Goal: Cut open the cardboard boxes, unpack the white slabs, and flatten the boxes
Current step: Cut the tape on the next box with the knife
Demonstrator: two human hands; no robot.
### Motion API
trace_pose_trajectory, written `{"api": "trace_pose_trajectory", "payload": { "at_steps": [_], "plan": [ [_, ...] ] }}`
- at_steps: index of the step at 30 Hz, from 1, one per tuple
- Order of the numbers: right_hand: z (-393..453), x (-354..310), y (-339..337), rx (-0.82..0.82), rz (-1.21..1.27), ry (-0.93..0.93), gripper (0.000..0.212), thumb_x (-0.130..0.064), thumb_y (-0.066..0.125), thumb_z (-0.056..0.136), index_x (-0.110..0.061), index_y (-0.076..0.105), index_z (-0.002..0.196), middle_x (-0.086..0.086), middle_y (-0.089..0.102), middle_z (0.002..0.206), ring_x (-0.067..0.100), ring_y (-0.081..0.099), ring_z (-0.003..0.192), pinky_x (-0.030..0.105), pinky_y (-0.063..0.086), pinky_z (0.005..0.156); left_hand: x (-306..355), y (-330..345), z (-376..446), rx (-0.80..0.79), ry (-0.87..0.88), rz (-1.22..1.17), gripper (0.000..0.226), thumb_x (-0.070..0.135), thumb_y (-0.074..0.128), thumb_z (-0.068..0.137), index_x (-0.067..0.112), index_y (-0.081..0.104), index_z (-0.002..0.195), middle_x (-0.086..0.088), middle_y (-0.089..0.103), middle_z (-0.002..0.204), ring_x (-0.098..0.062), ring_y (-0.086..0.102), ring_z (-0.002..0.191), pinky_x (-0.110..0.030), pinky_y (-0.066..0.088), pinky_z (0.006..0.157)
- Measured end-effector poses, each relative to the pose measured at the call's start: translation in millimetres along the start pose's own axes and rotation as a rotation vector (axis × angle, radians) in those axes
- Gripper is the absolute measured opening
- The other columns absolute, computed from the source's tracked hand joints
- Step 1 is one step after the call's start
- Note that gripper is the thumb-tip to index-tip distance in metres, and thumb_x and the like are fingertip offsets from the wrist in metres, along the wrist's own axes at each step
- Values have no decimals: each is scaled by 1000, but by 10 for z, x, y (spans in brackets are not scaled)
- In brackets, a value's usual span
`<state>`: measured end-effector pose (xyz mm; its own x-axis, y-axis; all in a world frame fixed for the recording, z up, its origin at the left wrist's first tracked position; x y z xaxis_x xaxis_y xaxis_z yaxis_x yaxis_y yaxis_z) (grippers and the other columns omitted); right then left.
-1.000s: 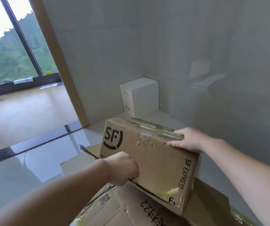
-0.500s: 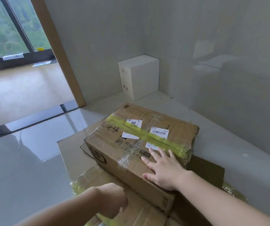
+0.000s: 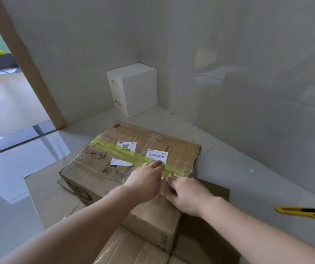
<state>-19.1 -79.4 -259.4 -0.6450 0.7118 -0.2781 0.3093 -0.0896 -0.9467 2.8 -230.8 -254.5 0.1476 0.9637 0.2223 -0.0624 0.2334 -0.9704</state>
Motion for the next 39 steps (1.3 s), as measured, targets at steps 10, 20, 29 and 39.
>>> {"api": "trace_pose_trajectory", "payload": {
  "at_steps": [10, 20, 29, 39],
  "plan": [
    [-490, 845, -216, 39, -88, -135, 36, -36, 42, 98, -17, 59, 124, 4, 56, 131, 27, 52, 118, 38, 46, 93, 588, 385, 768, -64, 16, -27, 51, 39, 32, 99, 19, 27, 145, -3, 17, 158, -16, 9, 145, -32, 7, 117],
    [-943, 2674, -32, -133, -145, 377, 28, -22, 45, 93, -13, 57, 116, 9, 57, 123, 29, 53, 115, 36, 45, 90, 697, 706, 1129, -97, -321, 87, 79, 69, 31, 85, 25, 13, 148, 7, 5, 159, -15, 0, 146, -48, 9, 116],
    [-1424, 3788, 519, -235, -204, 692, 29, -7, 43, 89, -12, 53, 116, 14, 52, 117, 31, 54, 111, 35, 44, 83, 1202, 991, 1340, -113, 147, 482, 75, 54, 31, 90, 19, 5, 151, -9, -5, 159, -23, -12, 145, -48, -9, 116],
    [-1435, 4199, 1010, -242, -256, 728, 34, -6, 39, 91, -11, 51, 122, 11, 52, 123, 29, 51, 114, 33, 41, 86, 1341, 952, 1749, -61, 252, 428, 44, 24, 54, 82, 11, 57, 123, -10, 54, 130, -29, 46, 123, -44, 27, 107]
  ]
}}
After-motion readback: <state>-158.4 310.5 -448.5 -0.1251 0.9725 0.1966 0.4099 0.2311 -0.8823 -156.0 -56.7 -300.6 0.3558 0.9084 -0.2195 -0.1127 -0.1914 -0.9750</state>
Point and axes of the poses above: each hand's wrist, its own z-axis towards the middle knuckle, its own y-axis out of the palm, x = y × z, the point moved 2 cm from there along z, towards the middle knuckle
